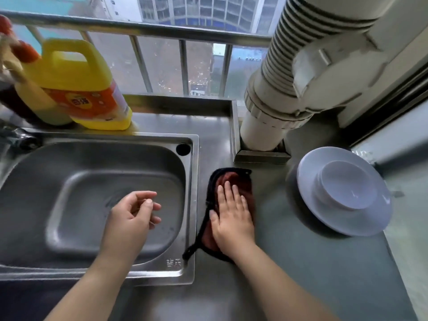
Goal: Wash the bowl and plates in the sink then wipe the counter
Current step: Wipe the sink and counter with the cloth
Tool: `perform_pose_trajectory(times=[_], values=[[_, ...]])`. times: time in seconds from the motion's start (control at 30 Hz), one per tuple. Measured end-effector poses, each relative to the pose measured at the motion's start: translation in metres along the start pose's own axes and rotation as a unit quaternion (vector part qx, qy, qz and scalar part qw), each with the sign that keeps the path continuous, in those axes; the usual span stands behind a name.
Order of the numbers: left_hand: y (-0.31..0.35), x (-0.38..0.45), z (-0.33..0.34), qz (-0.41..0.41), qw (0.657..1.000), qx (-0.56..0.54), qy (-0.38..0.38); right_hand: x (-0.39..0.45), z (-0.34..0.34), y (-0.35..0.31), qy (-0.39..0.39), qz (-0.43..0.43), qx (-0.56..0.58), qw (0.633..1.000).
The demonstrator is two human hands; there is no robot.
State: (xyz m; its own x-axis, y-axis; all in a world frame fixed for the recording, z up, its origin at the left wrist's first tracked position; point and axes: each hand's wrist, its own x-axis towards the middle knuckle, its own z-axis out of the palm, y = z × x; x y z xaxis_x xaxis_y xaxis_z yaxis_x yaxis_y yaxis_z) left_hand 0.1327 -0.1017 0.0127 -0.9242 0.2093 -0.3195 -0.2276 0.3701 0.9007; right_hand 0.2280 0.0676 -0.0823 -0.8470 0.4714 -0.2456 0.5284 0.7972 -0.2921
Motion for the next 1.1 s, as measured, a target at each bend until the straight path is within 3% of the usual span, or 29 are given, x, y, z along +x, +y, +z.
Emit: perform_pose_trajectory(times=[0.13,0.47,0.63,0.73,0.87,1.0,1.1], values=[[-0.003,0.002,-0.015,0.001,0.999,-0.019,0.03,0.014,0.005,-0.022,-0.035,-0.056,0.003,0.998],[-0.011,0.031,-0.045,-0.005,0.998,-0.061,0.028,0.179,-0.037,-0.047,-0.035,0.06,0.031,0.997],[-0.019,0.062,-0.063,-0.015,0.998,-0.06,-0.003,0.224,-0.039,-0.096,-0.009,0.109,0.029,0.994],[-0.023,0.078,-0.077,-0.022,0.998,-0.062,-0.016,0.233,-0.029,-0.14,-0.004,0.09,0.005,0.996],[-0.022,0.094,-0.092,-0.033,0.996,-0.075,-0.036,0.23,-0.011,-0.192,-0.028,-0.004,0.026,0.999],[-0.014,0.104,-0.104,-0.052,0.992,-0.104,-0.054,0.23,-0.03,-0.156,-0.082,-0.105,0.045,0.99],[-0.012,0.111,-0.109,-0.055,0.99,-0.113,-0.064,0.219,-0.034,-0.134,-0.046,-0.061,-0.012,0.997]])
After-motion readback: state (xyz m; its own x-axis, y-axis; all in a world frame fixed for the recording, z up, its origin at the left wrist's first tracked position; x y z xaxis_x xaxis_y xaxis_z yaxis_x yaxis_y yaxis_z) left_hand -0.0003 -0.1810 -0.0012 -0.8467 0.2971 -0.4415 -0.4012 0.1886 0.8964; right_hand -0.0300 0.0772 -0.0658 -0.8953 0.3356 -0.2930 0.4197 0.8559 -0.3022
